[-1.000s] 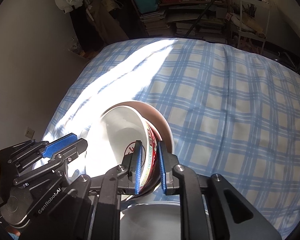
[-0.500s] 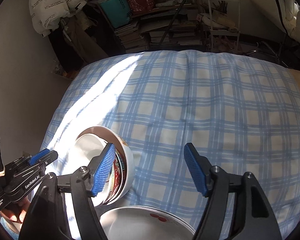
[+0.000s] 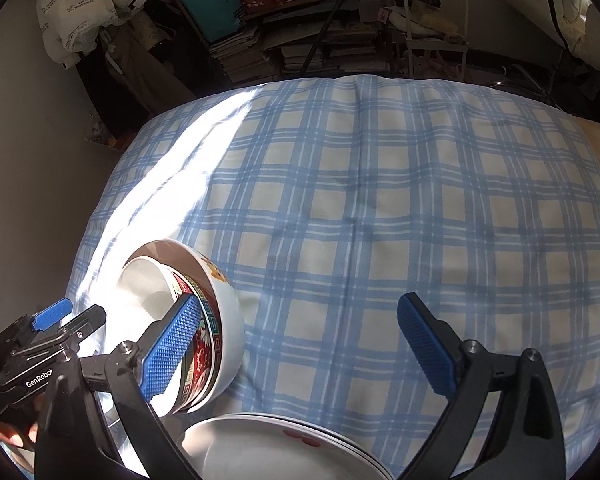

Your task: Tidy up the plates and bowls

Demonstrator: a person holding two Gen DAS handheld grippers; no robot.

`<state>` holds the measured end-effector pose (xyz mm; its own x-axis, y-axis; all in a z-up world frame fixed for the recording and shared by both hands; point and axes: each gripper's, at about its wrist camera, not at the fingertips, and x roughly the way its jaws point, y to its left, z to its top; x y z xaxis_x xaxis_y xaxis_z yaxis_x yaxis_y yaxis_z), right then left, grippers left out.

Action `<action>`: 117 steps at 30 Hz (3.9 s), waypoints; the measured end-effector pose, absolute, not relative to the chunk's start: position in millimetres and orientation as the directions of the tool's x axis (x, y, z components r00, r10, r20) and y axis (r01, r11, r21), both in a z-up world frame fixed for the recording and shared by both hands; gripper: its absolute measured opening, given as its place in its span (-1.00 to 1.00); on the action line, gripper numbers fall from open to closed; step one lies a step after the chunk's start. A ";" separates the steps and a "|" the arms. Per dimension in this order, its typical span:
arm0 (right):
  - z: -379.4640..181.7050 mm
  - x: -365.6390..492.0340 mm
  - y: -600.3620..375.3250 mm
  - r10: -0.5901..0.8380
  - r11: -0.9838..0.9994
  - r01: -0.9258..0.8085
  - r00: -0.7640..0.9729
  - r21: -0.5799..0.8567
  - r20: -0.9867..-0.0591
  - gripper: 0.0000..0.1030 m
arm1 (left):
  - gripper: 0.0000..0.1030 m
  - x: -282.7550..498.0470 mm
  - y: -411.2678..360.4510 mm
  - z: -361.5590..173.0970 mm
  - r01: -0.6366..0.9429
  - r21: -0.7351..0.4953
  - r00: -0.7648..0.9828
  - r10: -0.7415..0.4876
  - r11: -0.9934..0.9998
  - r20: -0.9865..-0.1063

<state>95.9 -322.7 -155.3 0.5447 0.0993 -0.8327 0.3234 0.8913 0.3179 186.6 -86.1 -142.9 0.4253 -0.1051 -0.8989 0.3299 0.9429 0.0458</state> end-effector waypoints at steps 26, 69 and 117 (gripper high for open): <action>-162.0 98.6 -319.4 0.113 0.888 0.326 0.528 0.325 -0.841 1.00 | 0.53 187.2 -85.6 -138.3 0.356 -0.012 0.411 -0.168 0.934 -0.896; -171.3 99.7 -321.0 0.212 0.857 0.306 0.526 0.415 -0.824 0.48 | 0.53 202.6 -74.5 -153.9 0.339 -0.108 0.294 -0.215 0.935 -0.931; -168.3 117.7 -287.3 0.236 0.873 0.270 0.494 0.406 -0.837 -0.76 | -0.89 206.0 -76.0 -180.7 0.277 -0.294 0.206 -0.356 0.915 -0.912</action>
